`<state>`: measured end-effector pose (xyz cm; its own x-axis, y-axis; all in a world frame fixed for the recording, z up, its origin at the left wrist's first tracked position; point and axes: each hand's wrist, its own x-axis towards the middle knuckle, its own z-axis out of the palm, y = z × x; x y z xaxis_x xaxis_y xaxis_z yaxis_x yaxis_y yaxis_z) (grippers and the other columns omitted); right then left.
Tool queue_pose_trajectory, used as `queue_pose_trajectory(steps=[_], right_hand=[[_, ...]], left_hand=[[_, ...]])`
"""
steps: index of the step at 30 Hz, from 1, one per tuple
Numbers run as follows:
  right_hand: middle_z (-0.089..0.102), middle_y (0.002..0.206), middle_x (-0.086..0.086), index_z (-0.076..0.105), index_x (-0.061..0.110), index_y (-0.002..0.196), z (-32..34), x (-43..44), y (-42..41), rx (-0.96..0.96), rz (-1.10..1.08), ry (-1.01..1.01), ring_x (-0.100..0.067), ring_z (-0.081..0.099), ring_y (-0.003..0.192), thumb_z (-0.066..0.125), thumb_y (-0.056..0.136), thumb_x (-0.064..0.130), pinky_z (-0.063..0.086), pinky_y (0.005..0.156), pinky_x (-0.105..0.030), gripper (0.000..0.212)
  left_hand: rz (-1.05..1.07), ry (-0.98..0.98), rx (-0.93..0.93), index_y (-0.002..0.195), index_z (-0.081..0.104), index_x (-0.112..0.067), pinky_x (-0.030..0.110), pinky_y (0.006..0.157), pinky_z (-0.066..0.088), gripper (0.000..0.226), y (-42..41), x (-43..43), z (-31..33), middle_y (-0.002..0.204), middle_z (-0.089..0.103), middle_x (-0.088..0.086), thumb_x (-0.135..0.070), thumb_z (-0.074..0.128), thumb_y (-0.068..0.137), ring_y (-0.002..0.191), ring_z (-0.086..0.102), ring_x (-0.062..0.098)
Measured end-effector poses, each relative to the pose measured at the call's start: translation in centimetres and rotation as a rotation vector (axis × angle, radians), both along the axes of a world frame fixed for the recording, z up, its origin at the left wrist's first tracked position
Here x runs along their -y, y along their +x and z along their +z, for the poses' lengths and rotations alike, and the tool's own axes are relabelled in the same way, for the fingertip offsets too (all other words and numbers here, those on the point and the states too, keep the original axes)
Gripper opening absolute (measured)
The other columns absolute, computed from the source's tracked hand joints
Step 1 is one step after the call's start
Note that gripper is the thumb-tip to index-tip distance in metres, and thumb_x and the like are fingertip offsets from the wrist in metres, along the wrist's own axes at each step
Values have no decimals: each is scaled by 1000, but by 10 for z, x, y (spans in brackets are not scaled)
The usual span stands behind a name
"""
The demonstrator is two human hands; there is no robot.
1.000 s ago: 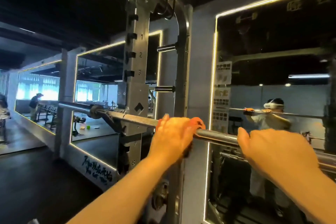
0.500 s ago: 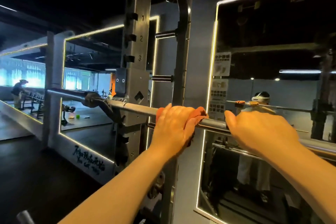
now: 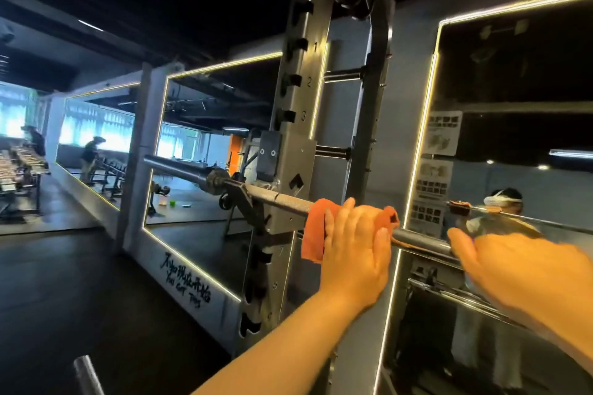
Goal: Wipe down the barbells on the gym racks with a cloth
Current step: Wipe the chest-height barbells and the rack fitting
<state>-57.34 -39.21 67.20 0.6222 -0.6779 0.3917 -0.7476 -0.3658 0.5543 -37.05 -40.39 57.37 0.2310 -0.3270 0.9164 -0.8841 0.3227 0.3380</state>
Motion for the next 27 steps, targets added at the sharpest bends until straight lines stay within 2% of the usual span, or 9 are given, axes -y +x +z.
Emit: queue_pose_trajectory(steps=[6, 9, 11, 13, 16, 18, 23, 25, 27], right_hand=[[46, 84, 1, 22, 27, 146, 6, 14, 76, -39, 76, -6, -22, 65, 91, 38, 108, 41, 58, 82, -41, 43], [44, 83, -2, 20, 27, 146, 6, 21, 106, -54, 135, -1, -25, 64, 87, 39, 106, 40, 57, 78, -42, 46], [42, 83, -3, 20, 27, 147, 4, 22, 114, -42, 132, 6, -25, 62, 84, 34, 106, 39, 57, 76, -42, 45], [48, 82, -3, 33, 25, 143, 3, 20, 115, 42, 108, 12, -23, 62, 80, 25, 107, 42, 58, 75, -41, 40], [50, 82, -5, 33, 26, 141, 3, 14, 116, 18, 104, -28, -24, 63, 79, 27, 109, 39, 57, 72, -40, 35], [49, 84, -8, 21, 24, 149, 1, 17, 115, -53, 120, -18, -28, 61, 78, 36, 107, 33, 55, 66, -42, 46], [52, 90, -11, 9, 22, 157, 1, 25, 111, -60, 179, -34, -31, 58, 73, 40, 107, 29, 45, 54, -41, 59], [54, 93, -11, 9, 22, 158, 0, 25, 112, -77, 181, -52, -31, 57, 71, 39, 107, 29, 39, 49, -38, 59], [57, 94, -11, 23, 22, 155, 1, 24, 112, -49, 160, -30, -29, 54, 67, 32, 108, 31, 32, 48, -35, 48]], left_hand=[[173, 13, 206, 122, 56, -31, 39, 106, 34, 32, 80, -3, 17, 112, 57, -8, -33, 29, 105, 110, 48, 14], [275, 78, 22, 105, 56, -35, 44, 108, 37, 19, 120, 8, 23, 99, 51, -17, -34, 36, 105, 101, 44, 2], [170, -24, -196, 98, 53, -35, 52, 115, 31, 27, 123, 13, 25, 100, 50, -21, -37, 28, 107, 113, 41, -7], [92, -38, -279, 116, 51, -35, 51, 123, 20, 23, 103, 18, 19, 127, 45, -20, -34, 29, 109, 143, 22, 1], [161, -19, -79, 138, 46, -17, 44, 127, 9, 36, 82, 18, -6, 154, 34, 3, -24, 31, 107, 154, 10, 26], [239, -45, 121, 130, 50, -11, 59, 120, 24, 34, 97, 18, -11, 142, 45, 13, -16, 44, 97, 143, 32, 40], [192, 78, -127, 99, 55, -30, 57, 95, 45, 14, 146, 24, 26, 93, 54, -11, -21, 64, 92, 95, 56, 23], [155, 29, -251, 83, 59, -27, 46, 79, 48, 16, 134, 27, 39, 77, 59, -8, -26, 50, 96, 76, 60, 24], [153, -33, -227, 80, 61, -26, 30, 81, 34, 31, 105, 25, 41, 81, 58, -9, -30, 35, 97, 83, 54, 20]])
